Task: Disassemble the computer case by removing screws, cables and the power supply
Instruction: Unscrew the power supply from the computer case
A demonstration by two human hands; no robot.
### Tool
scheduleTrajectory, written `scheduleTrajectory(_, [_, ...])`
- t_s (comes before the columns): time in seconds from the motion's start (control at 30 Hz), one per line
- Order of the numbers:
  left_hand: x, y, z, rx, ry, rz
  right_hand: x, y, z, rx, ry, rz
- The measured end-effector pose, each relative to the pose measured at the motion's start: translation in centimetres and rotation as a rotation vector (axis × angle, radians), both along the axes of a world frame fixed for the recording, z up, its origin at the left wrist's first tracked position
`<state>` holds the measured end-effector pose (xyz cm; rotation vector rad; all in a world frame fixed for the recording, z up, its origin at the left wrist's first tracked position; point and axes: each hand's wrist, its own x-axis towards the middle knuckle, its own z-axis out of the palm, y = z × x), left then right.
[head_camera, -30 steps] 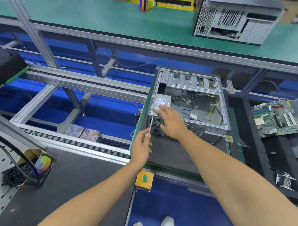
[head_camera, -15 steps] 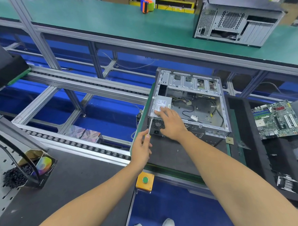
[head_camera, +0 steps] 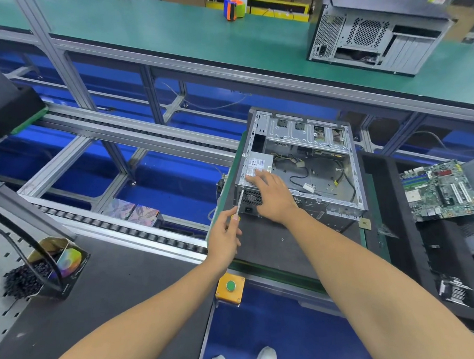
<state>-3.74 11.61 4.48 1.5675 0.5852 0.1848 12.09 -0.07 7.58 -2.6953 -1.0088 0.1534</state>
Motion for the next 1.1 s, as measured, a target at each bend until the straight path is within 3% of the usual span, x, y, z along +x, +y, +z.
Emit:
scheduleTrajectory(0.7, [0.4,-0.3,0.6,0.112,-0.016,-0.013,-0.2,0.0,0.2,0.017,0.013,-0.001])
scheduleTrajectory(0.77, [0.5,-0.3,0.7,0.029,0.015,-0.019,-0.2,0.0,0.2,0.015,0.015,0.0])
scheduleTrajectory(0.9, [0.7,-0.5,1.1,-0.335,0.108,0.062,-0.2,-0.1,0.2,0.01,0.019,0.003])
scheduleTrajectory(1.1, [0.7,0.0,0.7,-0.43,0.15,0.085,-0.2,-0.1,0.3,0.009,0.028,0.004])
